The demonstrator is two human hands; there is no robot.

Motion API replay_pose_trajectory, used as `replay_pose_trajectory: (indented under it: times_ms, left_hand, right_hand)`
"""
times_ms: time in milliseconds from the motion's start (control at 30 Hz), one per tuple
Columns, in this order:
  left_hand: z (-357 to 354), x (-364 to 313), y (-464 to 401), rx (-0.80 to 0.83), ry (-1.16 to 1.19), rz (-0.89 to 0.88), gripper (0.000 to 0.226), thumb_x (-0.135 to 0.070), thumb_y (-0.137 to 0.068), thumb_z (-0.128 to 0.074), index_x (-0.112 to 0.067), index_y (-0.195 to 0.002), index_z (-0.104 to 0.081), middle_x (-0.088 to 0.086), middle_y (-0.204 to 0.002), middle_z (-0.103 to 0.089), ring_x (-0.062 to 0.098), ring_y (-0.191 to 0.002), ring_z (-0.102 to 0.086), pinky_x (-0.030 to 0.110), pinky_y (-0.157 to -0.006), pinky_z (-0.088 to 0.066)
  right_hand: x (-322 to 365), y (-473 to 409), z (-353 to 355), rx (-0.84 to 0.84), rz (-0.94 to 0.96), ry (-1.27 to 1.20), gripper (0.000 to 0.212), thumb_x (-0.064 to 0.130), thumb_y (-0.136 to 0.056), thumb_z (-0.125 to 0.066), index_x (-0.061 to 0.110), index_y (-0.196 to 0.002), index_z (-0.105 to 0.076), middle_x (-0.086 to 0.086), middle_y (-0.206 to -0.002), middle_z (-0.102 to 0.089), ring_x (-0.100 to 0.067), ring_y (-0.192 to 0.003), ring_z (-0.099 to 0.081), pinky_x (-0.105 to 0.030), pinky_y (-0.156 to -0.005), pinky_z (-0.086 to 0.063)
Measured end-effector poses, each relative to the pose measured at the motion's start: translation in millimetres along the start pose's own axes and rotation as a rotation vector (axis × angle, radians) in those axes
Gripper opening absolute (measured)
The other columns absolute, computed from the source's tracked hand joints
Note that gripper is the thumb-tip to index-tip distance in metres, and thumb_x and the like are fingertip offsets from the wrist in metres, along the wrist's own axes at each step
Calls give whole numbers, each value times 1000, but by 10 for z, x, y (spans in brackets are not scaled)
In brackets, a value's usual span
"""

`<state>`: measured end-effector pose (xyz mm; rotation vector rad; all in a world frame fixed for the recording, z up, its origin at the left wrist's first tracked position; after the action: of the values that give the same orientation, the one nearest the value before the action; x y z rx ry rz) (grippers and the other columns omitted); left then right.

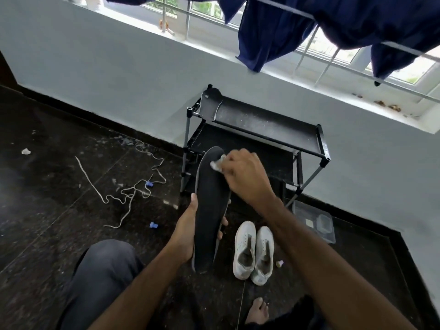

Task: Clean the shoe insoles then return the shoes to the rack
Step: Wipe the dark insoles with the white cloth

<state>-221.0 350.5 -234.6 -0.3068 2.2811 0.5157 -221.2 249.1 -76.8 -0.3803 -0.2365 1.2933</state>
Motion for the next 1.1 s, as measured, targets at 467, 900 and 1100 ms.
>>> replay_pose_trajectory:
  times_ms: [467, 900, 1100]
  left_hand:
    - [-17, -185, -21, -155, 82, -27, 40, -23, -103, -45, -4, -138, -50, 33, -119, -66, 43, -81, -72, 52, -68, -61]
    - [-265, -1592, -2121, -327, -637, -143, 29, -13, -99, -57, -8, -127, -57, 14, -115, -70, 29, -102, -69, 39, -82, -58]
    - [-160, -2212, -3400, -392, -885, -227, 35, 3, -93, -65, -5, -126, -55, 12, -117, -68, 23, -102, -66, 32, -87, -55]
  right_hand:
    - [-450, 348, 101, 47, -438, -740, 18, 16, -91, -67, 24, -103, -77, 9, -103, -68, -2, -96, -61, -15, -82, -45]
    - [-1932, -718, -701, -111, -792, -1151, 9, 14, -93, -66, 15, -93, -75, 4, -102, -72, -17, -93, -67, -31, -82, -58]
    - [-2689, -1488, -1425, -155, -912, -1233, 11, 19, -86, -71, 25, -82, -78, 4, -85, -75, -19, -89, -72, -47, -84, -62]
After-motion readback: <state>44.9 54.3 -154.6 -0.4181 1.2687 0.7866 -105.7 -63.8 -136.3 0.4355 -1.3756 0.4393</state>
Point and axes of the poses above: each hand's wrist, its own y-axis away from the middle knuckle, its own z-axis out of the back of the hand, x = y × z, the point moved 9 cm from there along -y, towards the middle knuckle
